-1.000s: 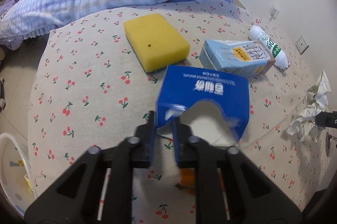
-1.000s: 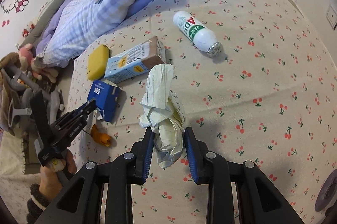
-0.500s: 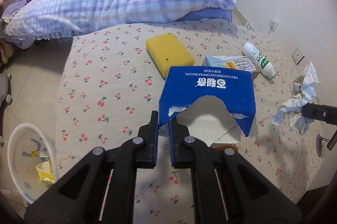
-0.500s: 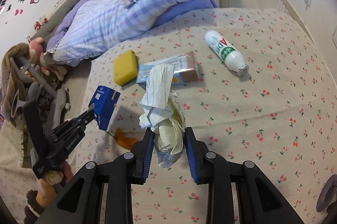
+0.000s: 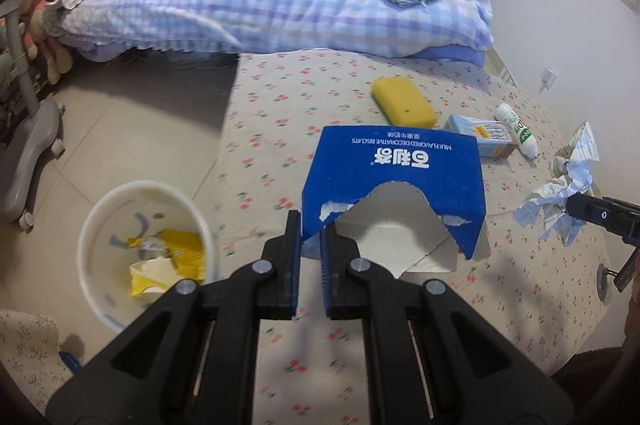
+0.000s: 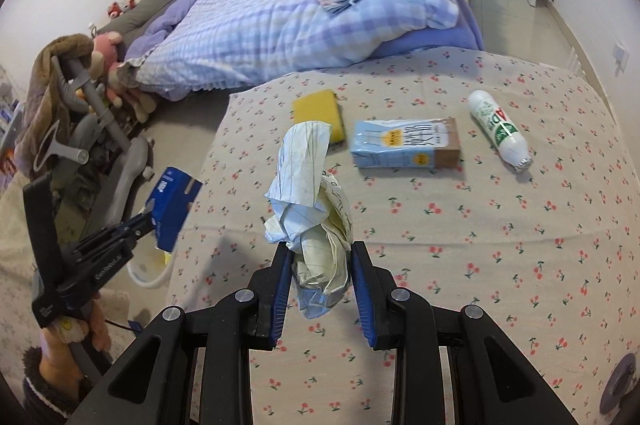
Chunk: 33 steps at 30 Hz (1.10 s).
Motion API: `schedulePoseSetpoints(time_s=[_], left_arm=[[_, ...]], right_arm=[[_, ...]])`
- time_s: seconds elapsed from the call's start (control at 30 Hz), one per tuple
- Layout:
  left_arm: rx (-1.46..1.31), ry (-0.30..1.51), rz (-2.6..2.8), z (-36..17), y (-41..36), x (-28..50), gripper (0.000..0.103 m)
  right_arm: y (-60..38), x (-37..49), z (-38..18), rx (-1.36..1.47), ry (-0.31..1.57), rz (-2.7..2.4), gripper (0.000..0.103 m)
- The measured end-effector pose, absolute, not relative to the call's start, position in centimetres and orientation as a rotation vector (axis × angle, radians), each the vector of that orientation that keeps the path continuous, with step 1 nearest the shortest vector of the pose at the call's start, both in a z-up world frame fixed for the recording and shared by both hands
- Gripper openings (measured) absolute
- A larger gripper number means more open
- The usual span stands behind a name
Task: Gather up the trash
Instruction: 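Carry the tissue and blue box to the wastebasket and release both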
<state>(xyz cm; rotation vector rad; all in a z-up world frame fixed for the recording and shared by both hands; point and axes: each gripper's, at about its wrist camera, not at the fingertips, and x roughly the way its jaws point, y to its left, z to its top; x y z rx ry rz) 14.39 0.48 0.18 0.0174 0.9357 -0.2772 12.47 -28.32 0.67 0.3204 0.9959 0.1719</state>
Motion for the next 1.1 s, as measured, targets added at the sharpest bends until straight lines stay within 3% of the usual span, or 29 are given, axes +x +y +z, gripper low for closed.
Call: schedulePoseSetpoints(time_s=[0.8,0.83,0.93,0.97,1.1], left_arm=[[-0.136,1.036,0.022,-3.3,16.2,12.6,0.011],[-0.134,1.036,0.034,-3.5,16.5,12.8,0.019],[-0.147,1.05,0.086,-3.9,17.5,12.8,0.067],[-0.157,1.045,0.098,-3.9,17.9,12.7,0.073],[-0.195,1.071,0.111,-4.0,19.3,12.2,0.078]], right_arm=[[-16.1,14.4,0.3,0.225,1.007,0.334,0.031],[-15.6,14.5,0.2,0.222,1.007,0.34,0.031],[-13.3,15.2,-0.2,0.209,1.01,0.365,0.031],[-12.7,15.4,-0.4,0.208,1.014,0.372,0.031],[-10.2,16.3,-1.0,0.204,1.03,0.404,0.031]])
